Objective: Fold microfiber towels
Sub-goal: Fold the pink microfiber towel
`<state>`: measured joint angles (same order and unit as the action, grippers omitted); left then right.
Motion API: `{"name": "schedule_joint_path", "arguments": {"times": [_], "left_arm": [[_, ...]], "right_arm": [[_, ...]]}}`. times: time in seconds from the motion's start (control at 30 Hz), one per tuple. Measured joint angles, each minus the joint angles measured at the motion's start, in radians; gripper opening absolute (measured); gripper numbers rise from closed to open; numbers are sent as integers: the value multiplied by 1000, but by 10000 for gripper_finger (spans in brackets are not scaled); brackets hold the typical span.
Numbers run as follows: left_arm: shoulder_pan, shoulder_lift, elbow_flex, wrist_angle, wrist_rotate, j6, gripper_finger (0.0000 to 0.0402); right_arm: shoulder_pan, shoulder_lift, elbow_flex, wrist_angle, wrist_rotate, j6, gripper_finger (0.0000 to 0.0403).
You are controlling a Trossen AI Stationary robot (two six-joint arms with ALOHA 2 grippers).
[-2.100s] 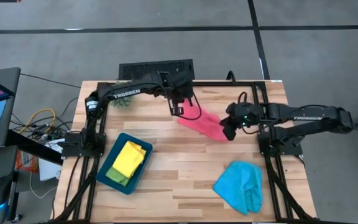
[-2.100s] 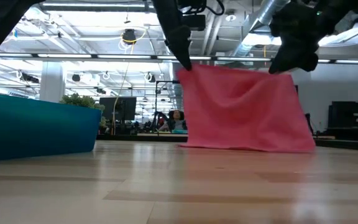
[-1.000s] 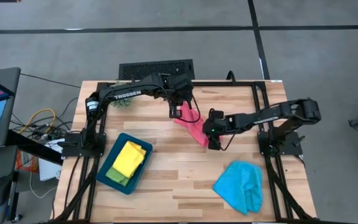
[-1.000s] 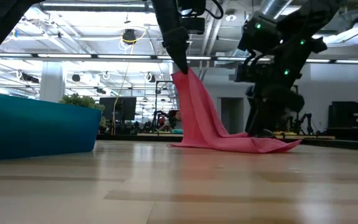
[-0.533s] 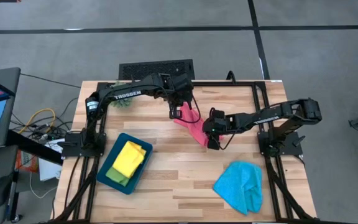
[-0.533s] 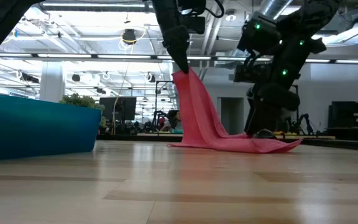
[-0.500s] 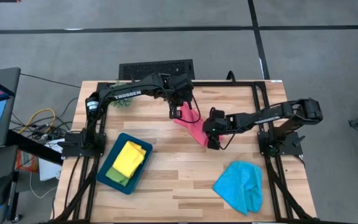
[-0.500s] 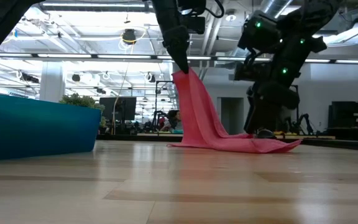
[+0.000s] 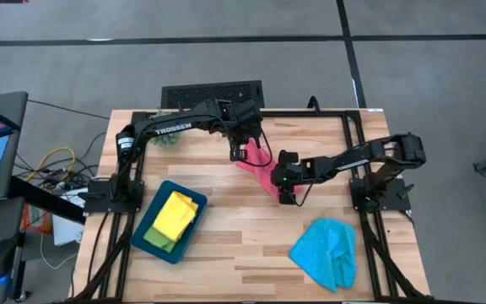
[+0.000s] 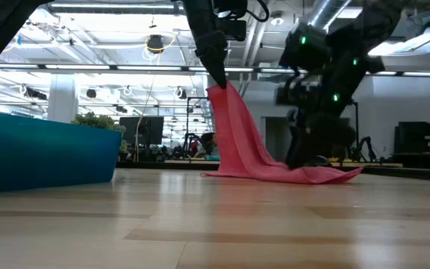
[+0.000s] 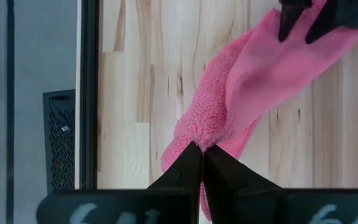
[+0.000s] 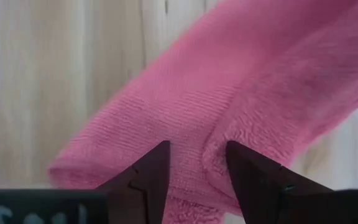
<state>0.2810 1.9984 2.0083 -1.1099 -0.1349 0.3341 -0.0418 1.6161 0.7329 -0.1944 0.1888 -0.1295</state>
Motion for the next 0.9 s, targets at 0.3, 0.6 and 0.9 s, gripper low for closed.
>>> {"name": "schedule_joint_path", "arguments": {"times": [0.3, 0.6, 0.9], "left_arm": [[0, 0, 0, -2, 0, -2, 0], [0, 0, 0, 1, 0, -2, 0], [0, 0, 0, 1, 1, -4, 0]], "right_arm": [[0, 4, 1, -51, 0, 75, 161], [-16, -43, 1, -69, 0, 69, 148], [-21, -24, -3, -57, -4, 68, 140]]}}
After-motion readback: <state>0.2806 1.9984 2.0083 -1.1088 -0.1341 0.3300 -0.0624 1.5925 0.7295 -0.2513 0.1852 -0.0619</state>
